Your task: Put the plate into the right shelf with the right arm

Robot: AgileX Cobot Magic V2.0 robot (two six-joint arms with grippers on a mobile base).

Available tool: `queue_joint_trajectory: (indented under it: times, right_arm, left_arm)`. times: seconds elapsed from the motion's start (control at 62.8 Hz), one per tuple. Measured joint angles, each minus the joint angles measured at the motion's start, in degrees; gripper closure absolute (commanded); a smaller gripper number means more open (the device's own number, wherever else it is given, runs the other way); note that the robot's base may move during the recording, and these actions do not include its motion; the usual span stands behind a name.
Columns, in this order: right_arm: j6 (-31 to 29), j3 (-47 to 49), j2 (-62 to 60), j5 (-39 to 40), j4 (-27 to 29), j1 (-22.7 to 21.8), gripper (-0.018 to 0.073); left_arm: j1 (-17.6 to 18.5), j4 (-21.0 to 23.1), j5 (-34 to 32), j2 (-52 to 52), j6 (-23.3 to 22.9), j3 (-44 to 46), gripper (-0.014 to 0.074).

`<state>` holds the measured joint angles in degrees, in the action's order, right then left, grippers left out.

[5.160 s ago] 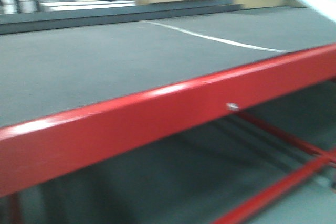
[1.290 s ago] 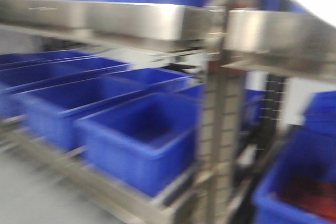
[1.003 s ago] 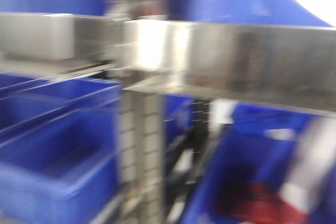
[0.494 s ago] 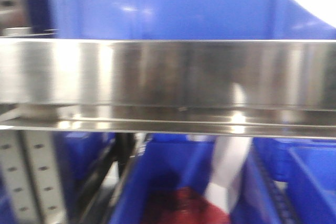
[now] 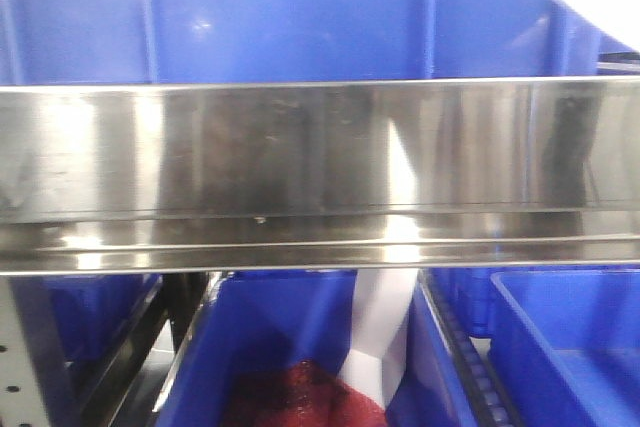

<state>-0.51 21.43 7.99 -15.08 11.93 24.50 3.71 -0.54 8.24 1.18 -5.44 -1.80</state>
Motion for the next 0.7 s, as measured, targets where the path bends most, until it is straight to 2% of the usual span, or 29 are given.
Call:
queue_joint_trajectory:
  times: [0.701]
  right_arm:
    - [0.0,0.0,0.0,0.3,0.0,0.0,0.0503]
  left_arm:
    - [0.0,0.0,0.0,0.0,0.0,0.0,0.0643]
